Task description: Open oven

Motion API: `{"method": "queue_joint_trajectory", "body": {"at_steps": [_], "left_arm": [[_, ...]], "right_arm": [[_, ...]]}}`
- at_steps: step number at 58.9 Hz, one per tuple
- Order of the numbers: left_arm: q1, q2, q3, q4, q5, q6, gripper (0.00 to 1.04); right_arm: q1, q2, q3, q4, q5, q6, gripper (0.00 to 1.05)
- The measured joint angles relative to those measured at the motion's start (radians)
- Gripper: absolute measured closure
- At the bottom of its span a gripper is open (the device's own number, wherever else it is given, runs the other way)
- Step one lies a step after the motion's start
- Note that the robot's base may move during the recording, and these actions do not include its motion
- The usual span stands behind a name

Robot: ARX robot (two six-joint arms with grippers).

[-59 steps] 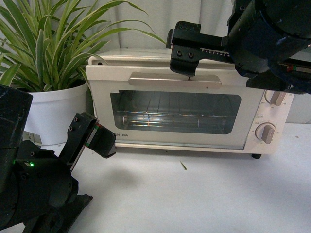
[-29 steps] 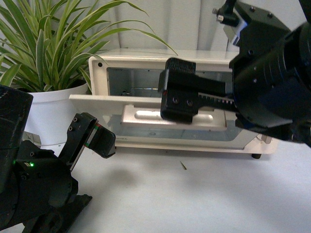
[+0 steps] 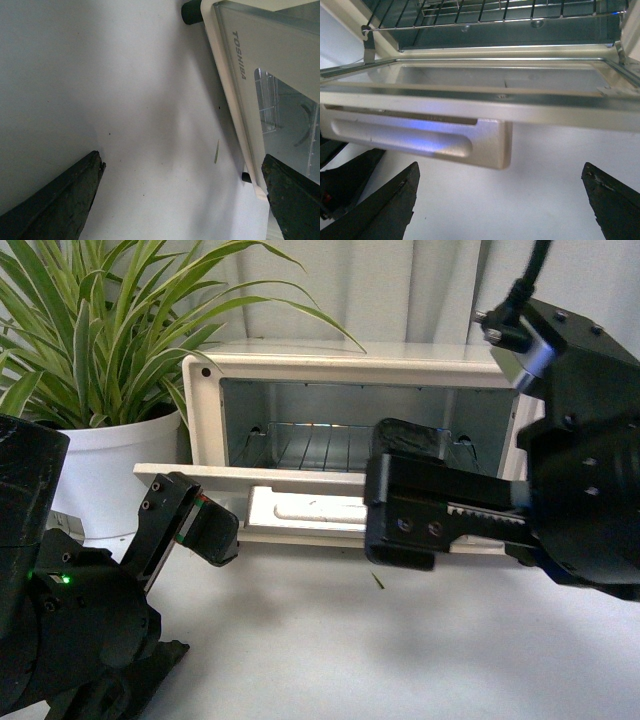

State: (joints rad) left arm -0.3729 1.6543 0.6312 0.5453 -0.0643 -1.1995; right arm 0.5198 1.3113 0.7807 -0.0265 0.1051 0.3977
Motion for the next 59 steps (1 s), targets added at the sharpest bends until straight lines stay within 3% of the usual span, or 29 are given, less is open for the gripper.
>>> {"method": "queue_joint_trajectory", "body": {"at_steps": [19, 47, 59], "left_arm": [[-0.011, -0.047, -0.027, -0.070, -0.140, 0.208, 0.07], [-0.080, -0.069, -0.091, -0.066, -0.352, 0.575, 0.07], [-0.134, -0.069, -0.106, -0.023, -0.445, 0.782, 0.07]], "right_arm": [[-0.049, -0.338, -0.216, 0.002, -0.071, 0.006, 0.09], [-0.292, -0.549, -0.423, -0.022, -0.221, -0.025, 0.09], [-0.338, -0.575, -0.456, -0.021, -0.243, -0.058, 0.09]]}}
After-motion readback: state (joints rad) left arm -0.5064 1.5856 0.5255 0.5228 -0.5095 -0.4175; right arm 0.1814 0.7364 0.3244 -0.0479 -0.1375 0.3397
